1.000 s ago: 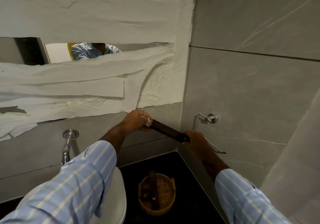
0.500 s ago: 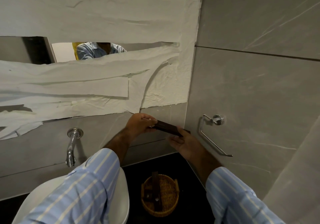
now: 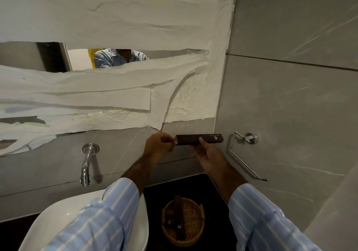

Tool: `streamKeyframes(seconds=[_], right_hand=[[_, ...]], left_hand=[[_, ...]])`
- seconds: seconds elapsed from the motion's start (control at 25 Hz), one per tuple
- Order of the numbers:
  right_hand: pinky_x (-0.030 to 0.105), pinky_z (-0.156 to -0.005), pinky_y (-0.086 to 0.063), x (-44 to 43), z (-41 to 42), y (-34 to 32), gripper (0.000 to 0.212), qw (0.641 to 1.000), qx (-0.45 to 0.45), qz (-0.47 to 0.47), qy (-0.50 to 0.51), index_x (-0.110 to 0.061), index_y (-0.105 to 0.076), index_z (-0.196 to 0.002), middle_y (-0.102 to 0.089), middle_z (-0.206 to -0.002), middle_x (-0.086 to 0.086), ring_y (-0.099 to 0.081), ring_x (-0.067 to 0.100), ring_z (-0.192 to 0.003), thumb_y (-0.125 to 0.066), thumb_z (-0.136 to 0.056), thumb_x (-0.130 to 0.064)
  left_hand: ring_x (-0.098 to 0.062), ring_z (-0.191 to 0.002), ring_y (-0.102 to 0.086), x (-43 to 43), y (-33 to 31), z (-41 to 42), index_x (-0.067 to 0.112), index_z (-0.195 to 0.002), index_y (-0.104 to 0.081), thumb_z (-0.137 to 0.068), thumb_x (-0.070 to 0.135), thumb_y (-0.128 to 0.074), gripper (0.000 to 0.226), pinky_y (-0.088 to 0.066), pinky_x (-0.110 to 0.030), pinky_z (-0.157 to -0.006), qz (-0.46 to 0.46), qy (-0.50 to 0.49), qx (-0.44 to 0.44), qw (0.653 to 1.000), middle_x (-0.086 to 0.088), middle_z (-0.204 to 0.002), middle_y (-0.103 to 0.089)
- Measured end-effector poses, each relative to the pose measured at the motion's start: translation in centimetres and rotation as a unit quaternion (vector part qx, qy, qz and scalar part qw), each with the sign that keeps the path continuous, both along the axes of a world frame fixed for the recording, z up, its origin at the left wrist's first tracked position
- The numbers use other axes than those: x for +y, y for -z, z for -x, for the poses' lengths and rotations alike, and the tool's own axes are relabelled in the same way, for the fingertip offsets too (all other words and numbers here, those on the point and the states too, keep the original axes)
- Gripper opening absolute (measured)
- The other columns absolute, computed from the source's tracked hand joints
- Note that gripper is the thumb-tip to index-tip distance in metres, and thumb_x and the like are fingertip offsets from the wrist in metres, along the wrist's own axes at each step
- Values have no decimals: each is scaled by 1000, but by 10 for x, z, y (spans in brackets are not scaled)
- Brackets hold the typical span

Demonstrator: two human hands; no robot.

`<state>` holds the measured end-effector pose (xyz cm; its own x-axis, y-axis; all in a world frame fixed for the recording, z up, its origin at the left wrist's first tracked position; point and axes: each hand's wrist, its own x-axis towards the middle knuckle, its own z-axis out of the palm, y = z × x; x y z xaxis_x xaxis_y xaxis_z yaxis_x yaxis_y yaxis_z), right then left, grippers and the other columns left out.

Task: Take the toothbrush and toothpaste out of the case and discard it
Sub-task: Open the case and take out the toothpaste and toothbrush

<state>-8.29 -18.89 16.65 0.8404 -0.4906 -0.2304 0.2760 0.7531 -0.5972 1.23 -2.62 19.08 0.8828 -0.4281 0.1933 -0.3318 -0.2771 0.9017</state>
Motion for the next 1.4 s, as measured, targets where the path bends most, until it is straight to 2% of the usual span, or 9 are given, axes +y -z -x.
streamKeyframes(seconds=[0.08, 0.2, 0.28, 0.56, 0.68, 0.88, 1.08, 1.24, 1.4], right_hand=[[34, -58, -63, 0, -4, -3, 17, 999, -12, 45, 14, -1, -61, -112, -79, -81, 15, -77, 27, -75, -58, -94, -2], [34, -67, -63, -1, -7, -14, 12, 984, -9, 171, 37, -3, -65, -104, -78, -95, 15, -76, 26, -85, -60, -94, -5], [34, -72, -62, 1, -7, -27, 12, 965, 21, 260, 34, -6, -64, -103, -76, -104, 16, -75, 25, -90, -62, -93, -11], [27, -61, -61, 11, -16, -64, 22, 895, 110, 428, 66, -11, -63, -109, -71, -92, 3, -70, 12, -78, -66, -91, -24], [33, -65, -64, 6, -14, -69, 25, 901, 112, 409, 85, -12, -57, -116, -69, -96, 4, -70, 15, -82, -62, -95, -24], [37, -66, -64, 7, -10, -62, 31, 875, 159, 455, 28, -11, -53, -122, -66, -114, 13, -69, 31, -98, -58, -97, -28], [38, -70, -64, 6, -9, -58, 28, 888, 144, 431, 72, -7, -54, -120, -66, -115, 15, -70, 27, -94, -59, -97, -22], [40, -71, -64, 4, -8, -58, 28, 889, 155, 422, 88, -5, -54, -120, -67, -115, 15, -70, 31, -98, -59, -97, -21], [35, -71, -64, 3, -3, -59, 21, 891, 162, 418, 70, -9, -61, -108, -71, -112, 15, -73, 26, -92, -70, -89, -13]], left_hand=[[-27, -79, -73, -4, 4, 2, 12, -80, -75, -83, -1, -61, 19, -61, -36, -81, 124, -5, 163, 979, -18, -91, -75], [-32, -77, -70, -10, 7, 10, -6, -88, -67, -87, -4, -49, 18, -62, -38, -76, 304, -6, 371, 878, -23, -80, -73], [-33, -74, -65, -16, 7, 15, -4, -81, -60, -92, 3, -51, 16, -59, -42, -75, 352, -14, 426, 834, -22, -70, -70], [-31, -81, -58, -36, 13, 30, -7, -82, -56, -98, 6, -48, 22, -53, -43, -87, 463, 2, 483, 743, -20, -100, -50], [-29, -85, -62, -32, 21, 29, -7, -84, -61, -92, 4, -58, 14, -57, -39, -87, 462, 40, 471, 751, -21, -98, -57], [-28, -88, -63, -29, 25, 32, -7, -95, -61, -95, 12, -57, 20, -64, -33, -63, 445, 56, 469, 761, -20, -101, -58], [-26, -88, -62, -28, 24, 36, -15, -112, -59, -93, 8, -61, 29, -64, -29, -64, 426, 49, 458, 779, -23, -107, -57], [-19, -80, -65, -30, 28, 37, -6, -97, -65, -93, 1, -58, 11, -61, -22, -63, 348, 86, 381, 852, -16, -91, -63], [-10, -53, -62, -31, 28, 36, 6, -94, -67, -94, 12, -60, 9, -55, -22, -52, 152, 82, 238, 956, -5, -75, -65]])
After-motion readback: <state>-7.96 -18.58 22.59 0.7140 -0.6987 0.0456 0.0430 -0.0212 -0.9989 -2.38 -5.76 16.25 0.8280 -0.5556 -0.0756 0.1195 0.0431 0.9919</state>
